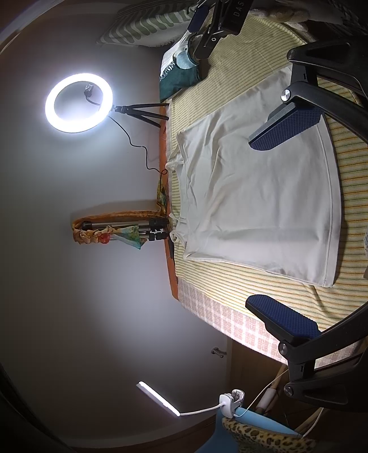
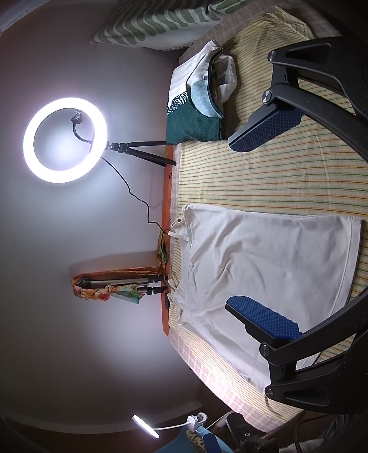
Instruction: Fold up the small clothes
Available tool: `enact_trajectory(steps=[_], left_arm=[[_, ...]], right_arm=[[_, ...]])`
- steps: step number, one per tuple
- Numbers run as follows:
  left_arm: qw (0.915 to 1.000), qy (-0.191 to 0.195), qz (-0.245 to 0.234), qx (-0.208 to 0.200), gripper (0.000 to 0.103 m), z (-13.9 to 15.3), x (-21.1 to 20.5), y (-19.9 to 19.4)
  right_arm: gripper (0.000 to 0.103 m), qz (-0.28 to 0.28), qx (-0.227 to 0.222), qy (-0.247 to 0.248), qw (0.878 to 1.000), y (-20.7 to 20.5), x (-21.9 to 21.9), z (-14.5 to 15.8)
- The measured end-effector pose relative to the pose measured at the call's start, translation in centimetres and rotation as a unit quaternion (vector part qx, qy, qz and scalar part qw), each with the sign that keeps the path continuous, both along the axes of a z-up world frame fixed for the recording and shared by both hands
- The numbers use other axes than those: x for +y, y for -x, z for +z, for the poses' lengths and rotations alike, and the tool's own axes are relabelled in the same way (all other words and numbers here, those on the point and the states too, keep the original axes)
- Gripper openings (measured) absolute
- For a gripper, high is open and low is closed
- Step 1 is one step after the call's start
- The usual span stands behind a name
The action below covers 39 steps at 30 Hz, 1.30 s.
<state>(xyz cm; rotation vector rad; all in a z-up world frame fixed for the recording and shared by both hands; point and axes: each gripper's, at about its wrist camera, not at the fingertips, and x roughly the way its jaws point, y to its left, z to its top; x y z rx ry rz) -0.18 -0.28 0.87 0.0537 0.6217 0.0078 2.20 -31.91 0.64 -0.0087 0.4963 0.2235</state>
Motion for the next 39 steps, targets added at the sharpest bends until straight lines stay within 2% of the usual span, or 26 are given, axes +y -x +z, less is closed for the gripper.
enact_trajectory(steps=[39], left_arm=[[0.9999,-0.013,0.003,0.003,0.103,-1.3,-0.1,0.2]], right_arm=[[0.103,-0.013,-0.004,0.014,1.0,0.0,0.6,-0.1]])
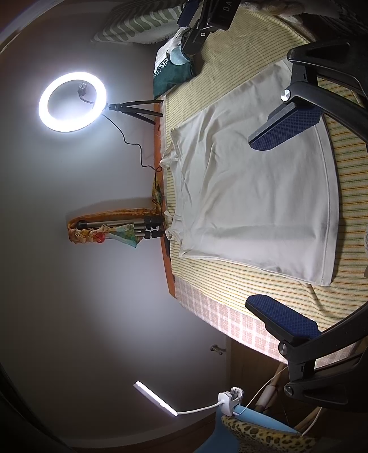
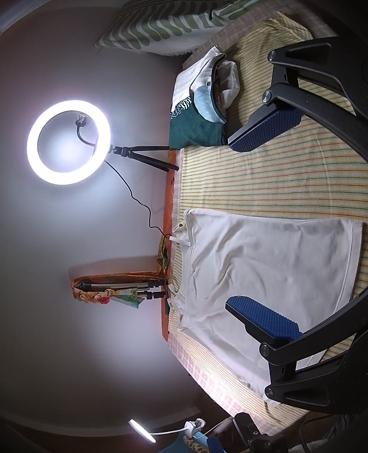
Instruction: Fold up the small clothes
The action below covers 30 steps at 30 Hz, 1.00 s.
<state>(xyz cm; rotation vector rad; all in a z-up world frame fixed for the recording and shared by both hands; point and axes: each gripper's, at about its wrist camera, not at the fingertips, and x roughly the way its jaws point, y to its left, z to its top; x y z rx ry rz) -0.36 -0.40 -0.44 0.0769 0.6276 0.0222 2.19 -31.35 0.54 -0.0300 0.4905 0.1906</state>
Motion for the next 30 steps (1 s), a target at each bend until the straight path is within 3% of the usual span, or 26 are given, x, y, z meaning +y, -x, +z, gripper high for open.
enact_trajectory(steps=[22,30], left_arm=[[1.0,-0.001,0.007,0.006,0.103,-0.4,0.5,0.1],[0.9989,0.031,0.01,0.034,0.1,-1.2,3.0,-0.3]], right_arm=[[0.103,0.002,0.002,0.004,1.0,-0.3,0.1,-0.3],[0.103,0.019,0.023,0.0,1.0,-2.5,1.1,-0.9]])
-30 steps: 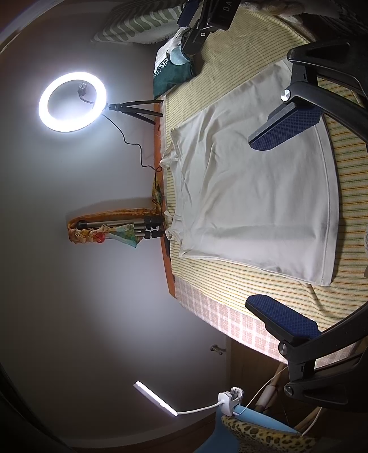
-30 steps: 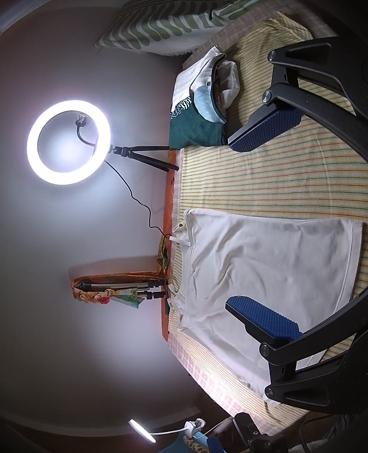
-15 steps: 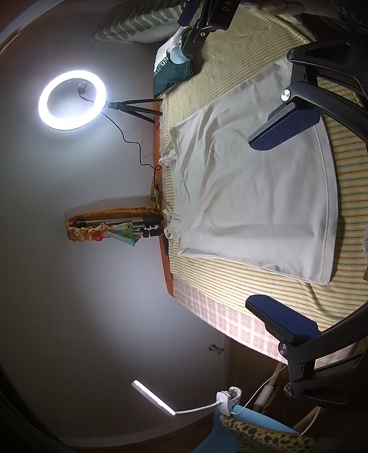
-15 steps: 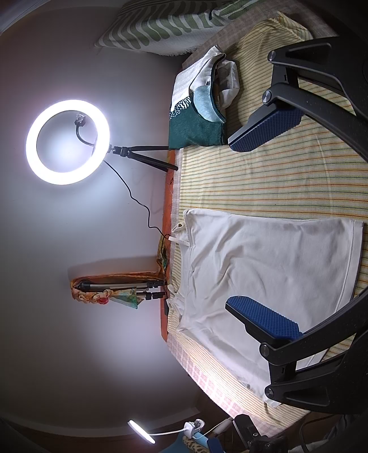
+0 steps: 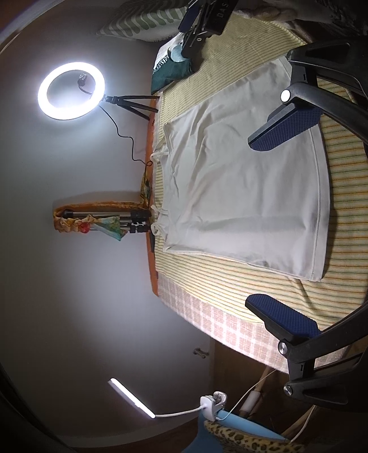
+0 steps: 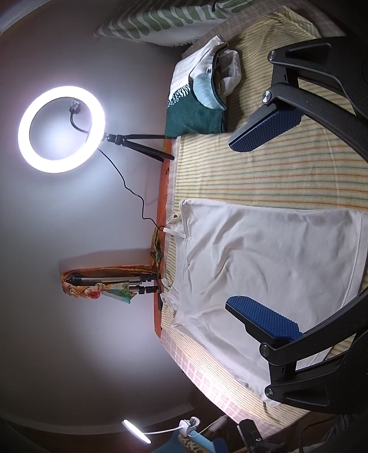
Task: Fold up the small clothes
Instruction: 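Grasp the camisole hem edge with the left tool while the right tool grasps the strap edge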
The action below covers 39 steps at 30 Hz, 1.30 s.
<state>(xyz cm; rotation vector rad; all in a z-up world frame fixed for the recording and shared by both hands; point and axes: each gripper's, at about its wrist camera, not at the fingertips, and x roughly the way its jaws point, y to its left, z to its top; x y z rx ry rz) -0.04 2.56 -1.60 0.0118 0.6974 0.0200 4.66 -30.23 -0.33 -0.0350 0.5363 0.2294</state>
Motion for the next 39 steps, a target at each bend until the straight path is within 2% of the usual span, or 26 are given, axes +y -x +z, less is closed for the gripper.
enact_trajectory(steps=[4,10,13,17,22,25,27,29,32,36,39], left_arm=[[0.9998,0.015,0.008,0.005,0.098,-0.8,1.5,0.2],[0.9983,0.054,0.012,0.017,0.087,-2.3,4.4,0.5],[0.9949,0.089,0.02,0.044,0.075,-3.6,6.1,0.2],[0.988,0.129,0.03,0.079,0.053,-5.2,8.0,-0.6],[0.9828,0.147,0.041,0.104,0.05,-6.7,9.3,-1.2],[0.979,0.157,0.039,0.124,0.045,-7.9,9.7,-1.6],[0.9767,0.162,0.038,0.135,0.043,-8.7,9.7,-1.8],[0.975,0.165,0.038,0.144,0.043,-9.3,9.7,-1.8],[0.9707,0.176,0.033,0.16,0.043,-10.2,9.9,-1.9],[0.9629,0.198,0.028,0.181,0.042,-11.3,10.1,-2.0],[0.9628,0.2,0.027,0.18,0.038,-11.3,10.3,-1.9]], right_arm=[[0.103,0.009,0.009,-0.007,1.0,-1.7,1.1,-0.4],[0.103,0.076,0.049,-0.022,0.996,-5.3,3.8,-0.3],[0.103,0.104,0.058,-0.029,0.992,-7.4,5.8,0.6],[0.103,0.145,0.081,-0.053,0.985,-10.3,8.9,1.8],[0.096,0.177,0.102,-0.069,0.976,-13.1,12.4,2.5],[0.09,0.195,0.121,-0.074,0.97,-14.9,14.4,2.5],[0.084,0.205,0.132,-0.074,0.967,-15.9,15.8,2.3],[0.082,0.213,0.137,-0.066,0.965,-16.9,17.4,2.1],[0.081,0.213,0.137,-0.05,0.966,-18.1,19.6,1.8],[0.072,0.217,0.162,-0.046,0.962,-20.3,22.5,0.8],[0.069,0.216,0.189,-0.056,0.956,-22.2,24.4,-0.5]])
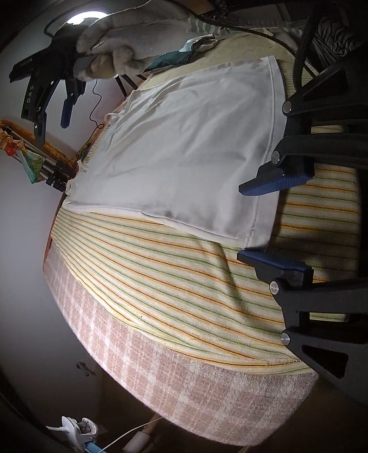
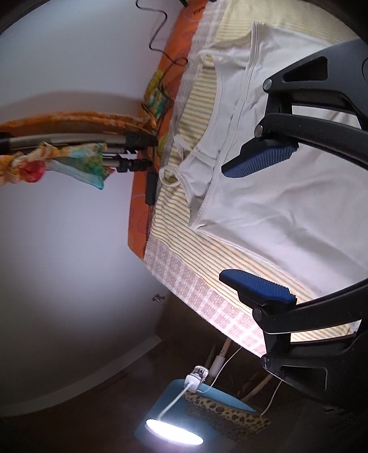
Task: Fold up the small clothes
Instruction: 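Grasp the camisole hem edge with the left tool while the right tool grasps the strap edge, then fold the held side of the camisole lengthwise over its middle with both tools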
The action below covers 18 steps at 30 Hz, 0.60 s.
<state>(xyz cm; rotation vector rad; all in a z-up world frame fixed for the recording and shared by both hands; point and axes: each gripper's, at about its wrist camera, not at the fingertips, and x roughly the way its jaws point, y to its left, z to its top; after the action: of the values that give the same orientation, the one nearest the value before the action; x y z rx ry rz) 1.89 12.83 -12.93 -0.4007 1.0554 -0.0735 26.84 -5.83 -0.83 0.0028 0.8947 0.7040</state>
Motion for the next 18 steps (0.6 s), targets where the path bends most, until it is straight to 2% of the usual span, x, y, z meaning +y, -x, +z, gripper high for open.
enact_trajectory(steps=[6,8,11,18], left_arm=[[0.9999,0.013,0.001,-0.008,0.024,-0.2,0.5,0.0],[0.9996,0.027,-0.002,-0.011,0.013,-0.2,0.6,-0.1],[0.9985,0.05,-0.007,-0.02,0.007,-0.2,0.7,-0.1],[0.9985,0.039,-0.018,-0.035,0.007,0.3,0.2,-0.3]], right_arm=[[0.058,0.005,0.053,-0.001,0.999,-3.0,3.6,-3.2],[0.053,0.01,0.061,0.006,0.998,-3.6,4.7,-4.2],[0.047,0.024,0.069,0.02,0.997,-4.4,6.5,-5.4],[0.046,0.01,0.081,0.055,0.995,-6.5,9.5,-7.7]])
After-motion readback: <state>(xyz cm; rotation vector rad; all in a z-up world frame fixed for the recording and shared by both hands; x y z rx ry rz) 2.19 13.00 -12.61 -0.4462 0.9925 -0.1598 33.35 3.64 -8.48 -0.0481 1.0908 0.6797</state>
